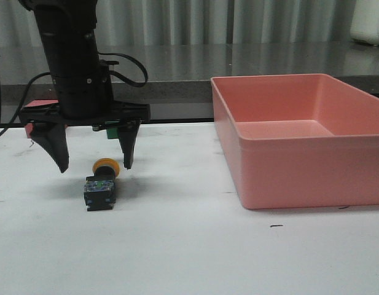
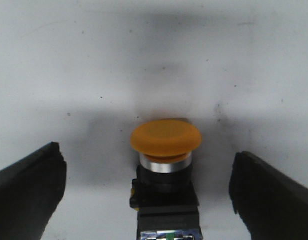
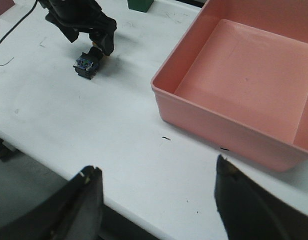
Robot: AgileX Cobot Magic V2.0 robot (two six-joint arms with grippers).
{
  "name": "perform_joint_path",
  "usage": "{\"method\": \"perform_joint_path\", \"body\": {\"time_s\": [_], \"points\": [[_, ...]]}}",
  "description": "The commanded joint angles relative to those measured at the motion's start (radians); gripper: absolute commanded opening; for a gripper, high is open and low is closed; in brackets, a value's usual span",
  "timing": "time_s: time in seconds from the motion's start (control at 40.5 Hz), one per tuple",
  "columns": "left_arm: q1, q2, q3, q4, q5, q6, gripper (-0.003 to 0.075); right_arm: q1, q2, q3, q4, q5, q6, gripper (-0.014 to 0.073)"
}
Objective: Place and stand button with both arms
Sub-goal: 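Lower the left gripper over the button and grasp it by the cap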
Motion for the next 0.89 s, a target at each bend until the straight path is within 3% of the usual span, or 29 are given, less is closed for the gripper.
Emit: {"method": "perform_joint_path", "body": {"time_s": [0.0, 0.37, 0.691, 0.863], "points": [[-0.004, -0.034, -0.04, 0.007, -0.002, -0.016, 0.0626, -0.007, 0.001, -0.024, 0.027, -0.057, -0.005, 0.0499], [-0.008, 0.074, -0.208, 0.001, 0.15, -0.012, 0.0617, -0.007, 0.001, -0.024, 0.027, -0.057, -0.005, 0.0499], [-0.008, 0.094, -0.239, -0.006, 0.206, -0.004, 0.0617, -0.007, 0.001, -0.024, 0.027, -0.057, -0.005, 0.0499], [-0.008, 0.094, -0.239, -0.036, 0.197, 0.023, 0.0526, -0.007, 0.001, -0.024, 0.027, -0.057, -0.005, 0.0499]]}}
